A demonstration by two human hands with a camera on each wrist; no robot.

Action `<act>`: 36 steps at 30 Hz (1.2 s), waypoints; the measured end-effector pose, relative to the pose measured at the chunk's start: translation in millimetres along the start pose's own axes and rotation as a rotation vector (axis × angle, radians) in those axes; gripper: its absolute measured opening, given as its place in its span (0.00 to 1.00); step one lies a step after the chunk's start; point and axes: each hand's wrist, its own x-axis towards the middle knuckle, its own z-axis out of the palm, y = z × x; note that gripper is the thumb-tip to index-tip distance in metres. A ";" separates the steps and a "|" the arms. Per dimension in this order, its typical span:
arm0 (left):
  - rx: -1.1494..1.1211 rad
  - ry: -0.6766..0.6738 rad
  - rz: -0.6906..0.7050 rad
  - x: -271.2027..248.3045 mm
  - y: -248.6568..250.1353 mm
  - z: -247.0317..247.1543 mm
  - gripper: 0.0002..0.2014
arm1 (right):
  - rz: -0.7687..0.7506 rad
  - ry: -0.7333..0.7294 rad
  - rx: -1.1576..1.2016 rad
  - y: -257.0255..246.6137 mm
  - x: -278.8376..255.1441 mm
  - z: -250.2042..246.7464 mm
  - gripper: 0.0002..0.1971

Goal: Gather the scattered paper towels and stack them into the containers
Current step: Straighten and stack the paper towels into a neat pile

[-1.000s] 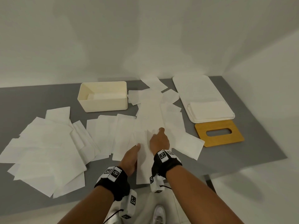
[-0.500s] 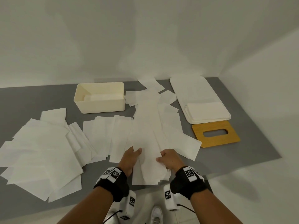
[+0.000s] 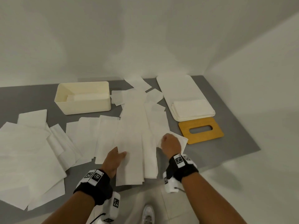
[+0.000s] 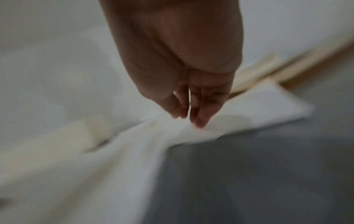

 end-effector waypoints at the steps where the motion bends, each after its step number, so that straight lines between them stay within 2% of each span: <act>1: -0.025 -0.001 -0.009 -0.1 -0.1 -1.8 0.08 | 0.006 0.032 -0.088 9.3 11.5 -6.7 0.13; 5: -0.095 -0.026 -0.042 -5.0 2.4 -2.3 0.08 | 0.037 -0.038 -0.395 30.9 40.2 -20.2 0.19; 8: -0.101 -0.048 -0.050 -6.6 3.1 -0.1 0.09 | 0.028 -0.062 -0.452 34.7 49.5 -21.0 0.16; 12: -0.073 -0.045 -0.051 -7.4 2.3 1.5 0.08 | 0.013 -0.083 -0.407 36.1 50.5 -21.0 0.13; 18: -0.038 -0.023 -0.054 -7.2 0.0 1.6 0.08 | 0.071 -0.055 -0.288 35.7 50.0 -20.1 0.22; 21: -0.023 -0.021 -0.050 -8.6 1.2 2.1 0.07 | 0.089 -0.130 -0.247 32.3 49.1 -22.9 0.18; 24: -0.031 -0.012 -0.046 -9.9 2.0 3.1 0.06 | 0.046 -0.119 -0.254 28.7 45.1 -28.1 0.13; 27: -0.027 0.002 -0.048 -8.7 0.8 3.3 0.07 | 0.020 -0.146 -0.193 30.2 41.7 -34.4 0.12; 29: -0.014 0.011 -0.057 -7.9 -0.6 3.3 0.09 | 0.054 -0.221 -0.036 34.7 38.0 -36.8 0.16; 32: -0.006 0.017 -0.061 -7.0 -3.4 3.4 0.10 | 0.076 -0.378 0.156 39.5 30.9 -32.1 0.28; 36: -0.002 0.006 -0.062 -6.6 -3.2 2.8 0.10 | -0.021 -0.258 0.158 36.2 31.2 -19.8 0.27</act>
